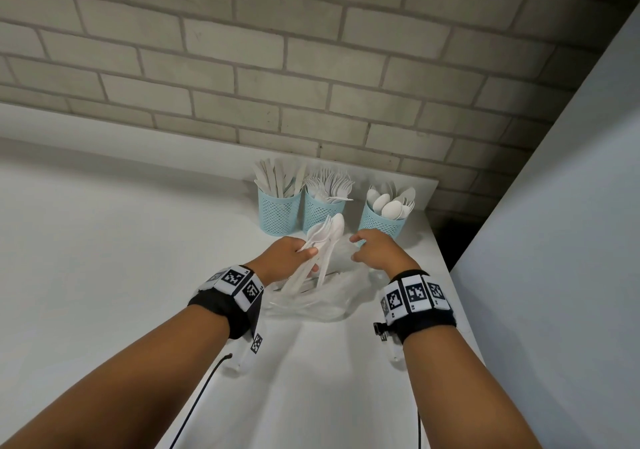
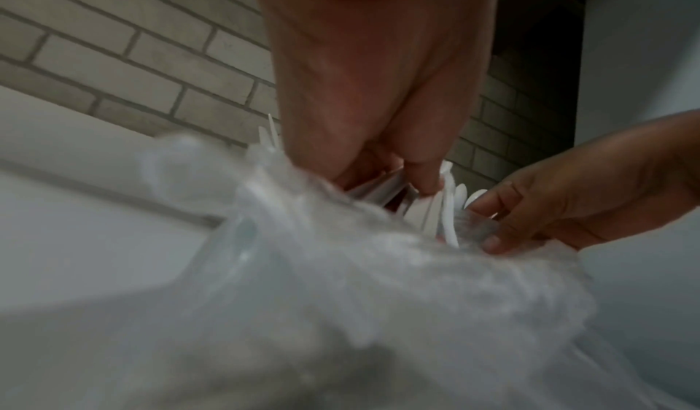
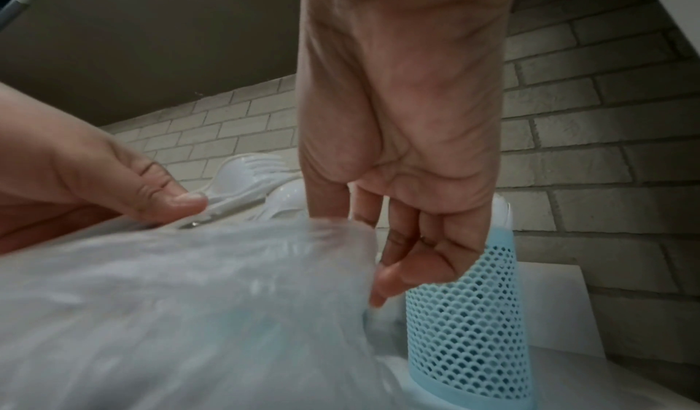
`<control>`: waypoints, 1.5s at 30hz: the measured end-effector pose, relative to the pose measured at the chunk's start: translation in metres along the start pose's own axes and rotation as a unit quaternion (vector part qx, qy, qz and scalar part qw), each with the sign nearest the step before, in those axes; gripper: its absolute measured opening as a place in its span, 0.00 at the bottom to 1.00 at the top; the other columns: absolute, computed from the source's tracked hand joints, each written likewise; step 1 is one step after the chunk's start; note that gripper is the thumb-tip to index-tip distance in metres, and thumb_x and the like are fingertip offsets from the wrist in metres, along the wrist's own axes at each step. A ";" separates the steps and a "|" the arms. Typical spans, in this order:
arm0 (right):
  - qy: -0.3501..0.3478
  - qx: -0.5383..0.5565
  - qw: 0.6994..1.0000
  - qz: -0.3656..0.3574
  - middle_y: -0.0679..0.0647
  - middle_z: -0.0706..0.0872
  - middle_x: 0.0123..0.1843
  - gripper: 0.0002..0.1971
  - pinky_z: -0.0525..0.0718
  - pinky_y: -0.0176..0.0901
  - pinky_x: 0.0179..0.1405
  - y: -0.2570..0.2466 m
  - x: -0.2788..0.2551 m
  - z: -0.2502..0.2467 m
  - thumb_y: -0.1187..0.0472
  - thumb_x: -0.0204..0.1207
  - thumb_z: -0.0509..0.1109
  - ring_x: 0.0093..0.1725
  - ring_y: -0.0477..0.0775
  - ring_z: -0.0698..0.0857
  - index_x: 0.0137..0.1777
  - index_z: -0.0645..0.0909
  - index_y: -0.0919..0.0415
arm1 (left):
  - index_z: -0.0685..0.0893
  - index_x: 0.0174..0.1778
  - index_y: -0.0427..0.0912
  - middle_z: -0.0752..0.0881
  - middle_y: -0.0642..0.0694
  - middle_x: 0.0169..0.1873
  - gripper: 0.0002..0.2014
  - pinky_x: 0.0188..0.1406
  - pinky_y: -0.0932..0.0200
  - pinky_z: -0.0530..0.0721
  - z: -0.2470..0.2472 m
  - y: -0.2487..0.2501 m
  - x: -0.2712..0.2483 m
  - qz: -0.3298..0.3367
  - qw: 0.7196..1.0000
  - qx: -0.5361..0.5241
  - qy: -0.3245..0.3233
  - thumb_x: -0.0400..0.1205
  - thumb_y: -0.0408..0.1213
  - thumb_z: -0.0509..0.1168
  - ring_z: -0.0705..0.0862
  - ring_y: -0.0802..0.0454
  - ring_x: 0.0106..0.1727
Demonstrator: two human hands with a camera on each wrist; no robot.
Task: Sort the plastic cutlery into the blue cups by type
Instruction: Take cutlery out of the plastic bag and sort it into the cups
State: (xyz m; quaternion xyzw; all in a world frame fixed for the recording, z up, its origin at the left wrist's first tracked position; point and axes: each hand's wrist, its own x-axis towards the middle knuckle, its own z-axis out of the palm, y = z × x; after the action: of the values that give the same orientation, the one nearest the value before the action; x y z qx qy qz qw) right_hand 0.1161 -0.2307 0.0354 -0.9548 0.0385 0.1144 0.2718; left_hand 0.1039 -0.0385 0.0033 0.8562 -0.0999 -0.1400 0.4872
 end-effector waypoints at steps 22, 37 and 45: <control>0.039 0.264 0.958 -0.109 0.50 0.81 0.37 0.20 0.80 0.36 0.38 -0.022 0.006 0.011 0.67 0.75 0.71 0.39 0.47 0.82 0.67 0.75 0.59 | 0.80 0.58 0.41 0.89 0.42 0.46 0.15 0.39 0.65 0.86 -0.007 0.010 -0.005 -0.004 0.977 -0.212 0.012 0.88 0.45 0.52 0.89 0.54 0.40; 0.162 0.462 0.869 -0.073 0.52 0.84 0.41 0.04 0.84 0.39 0.42 -0.034 0.008 -0.015 0.66 0.81 0.63 0.37 0.46 0.82 0.47 0.79 0.61 | 0.77 0.57 0.40 0.86 0.47 0.41 0.15 0.45 0.57 0.81 -0.008 0.016 -0.002 -0.043 0.957 -0.276 0.077 0.88 0.46 0.51 0.86 0.54 0.42; 0.501 0.394 0.763 -0.110 0.54 0.86 0.50 0.06 0.82 0.39 0.50 -0.038 0.005 -0.082 0.59 0.81 0.65 0.49 0.49 0.85 0.52 0.80 0.61 | 0.78 0.55 0.38 0.85 0.44 0.42 0.15 0.35 0.64 0.78 -0.010 0.020 0.001 -0.023 0.951 -0.291 0.102 0.88 0.44 0.50 0.85 0.54 0.40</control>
State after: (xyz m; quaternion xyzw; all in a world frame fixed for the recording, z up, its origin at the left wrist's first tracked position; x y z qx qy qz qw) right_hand 0.1427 -0.2418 0.1208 -0.6828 0.1055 -0.4362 0.5764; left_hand 0.1074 -0.0411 0.0248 0.6888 0.0152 -0.0863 0.7196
